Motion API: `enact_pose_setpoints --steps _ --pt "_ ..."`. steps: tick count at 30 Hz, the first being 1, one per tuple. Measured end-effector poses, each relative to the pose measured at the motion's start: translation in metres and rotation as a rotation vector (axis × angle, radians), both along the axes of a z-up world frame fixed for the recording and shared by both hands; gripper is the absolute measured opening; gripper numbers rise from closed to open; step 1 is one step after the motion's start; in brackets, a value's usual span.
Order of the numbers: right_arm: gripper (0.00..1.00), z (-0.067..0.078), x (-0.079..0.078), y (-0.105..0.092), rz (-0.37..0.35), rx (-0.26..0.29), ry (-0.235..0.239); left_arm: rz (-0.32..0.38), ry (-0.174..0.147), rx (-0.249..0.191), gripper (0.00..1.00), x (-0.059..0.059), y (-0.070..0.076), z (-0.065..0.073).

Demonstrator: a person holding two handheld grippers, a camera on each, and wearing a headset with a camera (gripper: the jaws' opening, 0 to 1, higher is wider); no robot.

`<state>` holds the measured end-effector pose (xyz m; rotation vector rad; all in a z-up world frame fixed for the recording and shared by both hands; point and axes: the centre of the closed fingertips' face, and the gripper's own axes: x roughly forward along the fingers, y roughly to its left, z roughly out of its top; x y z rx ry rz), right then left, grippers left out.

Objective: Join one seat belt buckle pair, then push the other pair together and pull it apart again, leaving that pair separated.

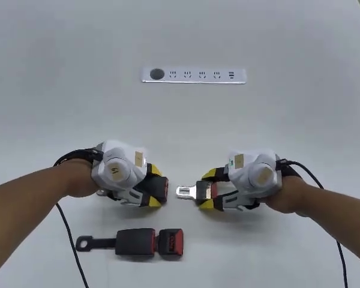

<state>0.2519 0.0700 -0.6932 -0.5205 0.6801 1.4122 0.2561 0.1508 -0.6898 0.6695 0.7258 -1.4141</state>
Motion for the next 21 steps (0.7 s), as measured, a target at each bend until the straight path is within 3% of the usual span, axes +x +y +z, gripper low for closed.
enact_pose_setpoints --steps 12,21 --pt "0.34 0.008 -0.001 -0.021 -0.005 -0.007 0.002 0.006 0.001 -0.007 0.38 0.002 0.0 -0.002" --pt "0.34 0.002 0.006 -0.035 -0.021 -0.011 0.0 0.007 0.001 -0.008 0.38 0.002 0.001 -0.003"
